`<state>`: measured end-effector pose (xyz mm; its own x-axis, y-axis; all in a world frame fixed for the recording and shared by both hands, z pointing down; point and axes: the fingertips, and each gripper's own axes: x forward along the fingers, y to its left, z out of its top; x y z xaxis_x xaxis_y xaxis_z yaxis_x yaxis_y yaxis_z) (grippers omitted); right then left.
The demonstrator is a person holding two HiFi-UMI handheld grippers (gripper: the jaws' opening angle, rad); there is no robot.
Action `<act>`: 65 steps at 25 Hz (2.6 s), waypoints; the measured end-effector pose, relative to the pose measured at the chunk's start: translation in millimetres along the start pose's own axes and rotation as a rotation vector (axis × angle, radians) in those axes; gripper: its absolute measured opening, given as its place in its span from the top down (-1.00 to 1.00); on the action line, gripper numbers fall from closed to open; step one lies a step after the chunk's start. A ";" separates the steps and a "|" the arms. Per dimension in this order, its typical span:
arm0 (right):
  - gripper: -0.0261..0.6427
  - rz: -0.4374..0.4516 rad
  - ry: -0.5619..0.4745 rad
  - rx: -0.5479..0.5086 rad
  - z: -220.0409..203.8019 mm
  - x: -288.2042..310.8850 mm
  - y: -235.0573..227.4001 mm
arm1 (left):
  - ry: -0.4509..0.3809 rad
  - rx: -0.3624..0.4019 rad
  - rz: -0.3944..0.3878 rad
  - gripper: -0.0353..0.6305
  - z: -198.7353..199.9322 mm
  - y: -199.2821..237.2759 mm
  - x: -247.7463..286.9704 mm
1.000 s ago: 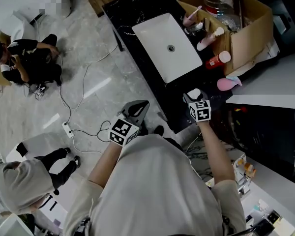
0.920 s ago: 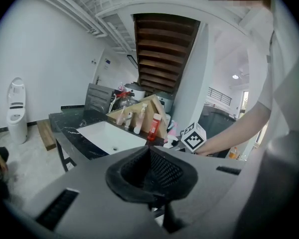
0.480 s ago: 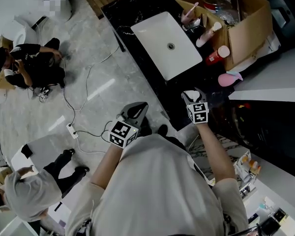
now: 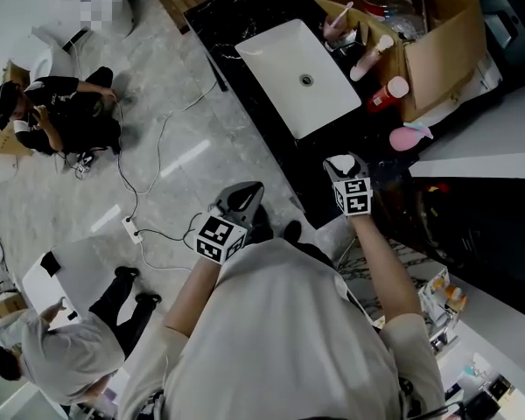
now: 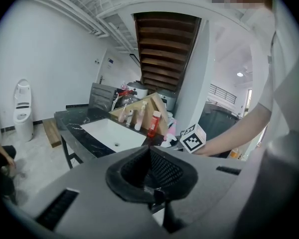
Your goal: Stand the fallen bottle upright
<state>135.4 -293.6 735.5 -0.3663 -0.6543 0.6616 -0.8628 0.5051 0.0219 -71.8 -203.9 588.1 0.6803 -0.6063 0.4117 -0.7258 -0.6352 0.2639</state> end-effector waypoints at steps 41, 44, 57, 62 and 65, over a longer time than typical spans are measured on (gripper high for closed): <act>0.35 0.152 -0.290 0.040 41.7 -225.2 2.3 | -0.151 -0.003 0.100 0.87 10.3 -130.2 -22.6; 0.47 0.161 -0.305 0.036 46.4 -237.6 4.0 | -0.164 -0.001 0.104 0.87 16.1 -137.2 -25.3; 0.76 0.161 -0.385 0.064 64.3 -271.2 23.0 | -0.208 0.040 0.082 0.87 42.9 -134.2 -48.9; 0.78 0.146 -0.407 0.083 75.4 -280.7 33.6 | -0.208 0.065 0.050 0.87 54.0 -127.0 -58.4; 0.79 0.138 -0.433 0.070 84.2 -289.8 42.2 | -0.211 0.076 0.033 0.87 57.6 -122.4 -64.8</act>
<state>175.8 -130.1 481.5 -0.5785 -0.7658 0.2807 -0.8116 0.5746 -0.1051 -21.2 -114.5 478.9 0.6683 -0.7088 0.2258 -0.7437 -0.6427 0.1839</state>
